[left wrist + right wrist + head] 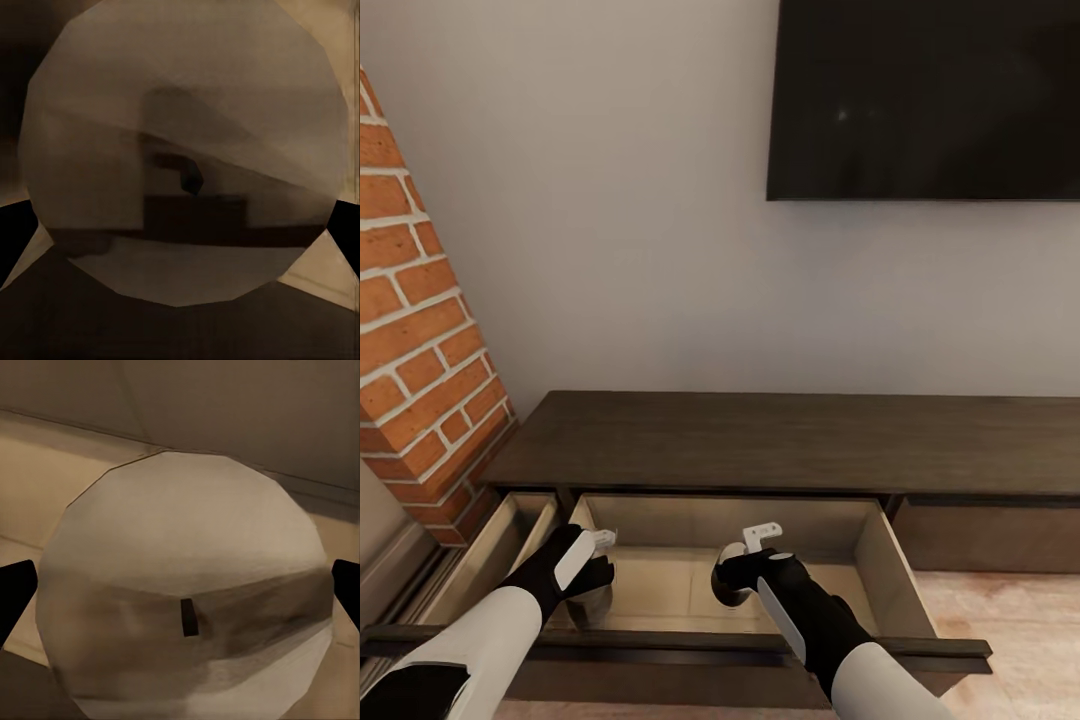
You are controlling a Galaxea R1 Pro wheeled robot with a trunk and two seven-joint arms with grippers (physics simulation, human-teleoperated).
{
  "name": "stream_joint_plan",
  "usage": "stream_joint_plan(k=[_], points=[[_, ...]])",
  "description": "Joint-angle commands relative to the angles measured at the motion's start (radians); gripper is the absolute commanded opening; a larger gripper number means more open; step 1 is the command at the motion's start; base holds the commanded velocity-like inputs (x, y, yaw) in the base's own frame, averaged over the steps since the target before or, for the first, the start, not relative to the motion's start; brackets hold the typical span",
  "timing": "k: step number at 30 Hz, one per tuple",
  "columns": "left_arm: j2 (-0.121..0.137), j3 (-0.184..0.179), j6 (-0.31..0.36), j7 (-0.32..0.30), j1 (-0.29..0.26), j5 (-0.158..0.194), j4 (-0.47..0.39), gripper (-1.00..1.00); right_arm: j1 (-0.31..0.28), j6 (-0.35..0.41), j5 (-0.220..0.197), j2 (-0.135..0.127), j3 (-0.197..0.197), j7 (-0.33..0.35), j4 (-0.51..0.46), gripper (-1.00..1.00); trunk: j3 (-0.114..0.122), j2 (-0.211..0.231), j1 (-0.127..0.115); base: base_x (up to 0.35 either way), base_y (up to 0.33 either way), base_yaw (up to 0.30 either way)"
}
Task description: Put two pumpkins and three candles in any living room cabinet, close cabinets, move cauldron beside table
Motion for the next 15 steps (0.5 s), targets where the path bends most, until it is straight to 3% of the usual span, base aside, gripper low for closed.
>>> stream_joint_plan(k=[1, 6, 10, 15], points=[[0.000, 0.000, 0.000, 0.000, 0.000, 0.000, 0.000, -1.00, 0.000, 0.000, 0.000, 0.000, 0.000, 0.000, 0.000, -1.00, 0.000, 0.000, 0.000, 0.264, 0.000, 0.000], [-0.001, 0.000, 0.001, 0.000, 0.000, 0.000, 0.000, -1.00, 0.000, 0.000, 0.000, 0.000, 0.000, 0.000, 0.001, -1.00, 0.000, 0.000, 0.000, 0.205, 0.000, 0.000], [-0.001, -0.001, 0.001, 0.001, 0.000, 0.000, 0.000, -1.00, 0.000, 0.000, 0.000, 0.000, 0.000, 0.000, 0.001, -1.00, 0.000, 0.000, 0.000, 0.026, 0.000, 0.000], [-0.002, 0.000, 0.002, 0.001, 0.000, 0.001, 0.000, -1.00, 0.000, 0.000, 0.000, 0.000, 0.000, 0.000, 0.000, -1.00, -0.019, -0.001, 0.002, 0.004, 0.000, 0.000]])
